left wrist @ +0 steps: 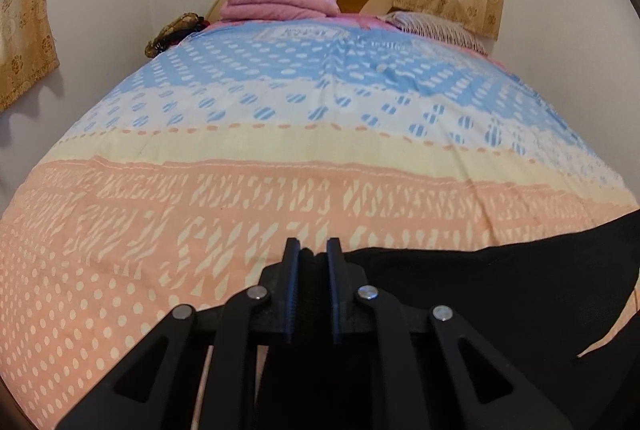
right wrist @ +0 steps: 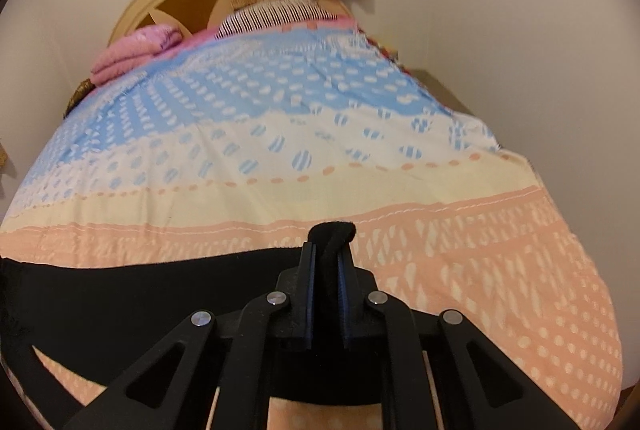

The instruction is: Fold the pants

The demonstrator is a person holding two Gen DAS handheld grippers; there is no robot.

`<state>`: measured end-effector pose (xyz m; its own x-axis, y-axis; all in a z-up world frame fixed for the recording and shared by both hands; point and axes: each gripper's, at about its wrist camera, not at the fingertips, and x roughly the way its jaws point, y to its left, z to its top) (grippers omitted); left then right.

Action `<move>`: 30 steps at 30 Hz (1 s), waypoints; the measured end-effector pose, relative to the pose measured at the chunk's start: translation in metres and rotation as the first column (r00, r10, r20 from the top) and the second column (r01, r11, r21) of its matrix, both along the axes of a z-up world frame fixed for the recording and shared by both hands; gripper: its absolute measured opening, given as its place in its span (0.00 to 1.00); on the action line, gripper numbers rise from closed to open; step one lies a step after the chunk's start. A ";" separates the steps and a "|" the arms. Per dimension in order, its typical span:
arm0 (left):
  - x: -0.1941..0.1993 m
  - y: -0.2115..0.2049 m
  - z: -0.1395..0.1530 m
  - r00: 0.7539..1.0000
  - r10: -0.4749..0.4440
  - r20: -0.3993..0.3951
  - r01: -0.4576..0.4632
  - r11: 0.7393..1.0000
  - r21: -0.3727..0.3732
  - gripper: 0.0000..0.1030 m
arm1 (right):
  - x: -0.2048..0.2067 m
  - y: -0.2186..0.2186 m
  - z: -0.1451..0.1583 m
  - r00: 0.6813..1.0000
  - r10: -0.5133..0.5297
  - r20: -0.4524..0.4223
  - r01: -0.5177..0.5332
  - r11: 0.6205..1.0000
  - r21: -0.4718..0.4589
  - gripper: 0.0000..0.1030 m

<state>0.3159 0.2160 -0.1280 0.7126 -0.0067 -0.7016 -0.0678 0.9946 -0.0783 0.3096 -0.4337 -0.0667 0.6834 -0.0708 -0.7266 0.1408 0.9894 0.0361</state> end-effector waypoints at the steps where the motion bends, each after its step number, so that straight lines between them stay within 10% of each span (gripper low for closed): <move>1: -0.003 0.001 0.001 1.000 0.001 0.007 -0.001 1.000 -0.009 0.13 | -0.006 0.001 0.003 1.000 0.002 0.013 -0.002 1.000 0.000 0.09; 19: -0.079 0.026 0.024 0.981 -0.006 0.193 0.042 0.983 -0.181 0.12 | -0.147 -0.006 0.033 0.963 0.027 0.268 -0.051 0.995 0.082 0.08; 30: -0.157 0.038 0.018 0.951 -0.030 0.307 0.103 0.969 -0.224 0.12 | -0.223 -0.029 0.005 0.966 -0.030 0.257 -0.005 0.991 0.135 0.06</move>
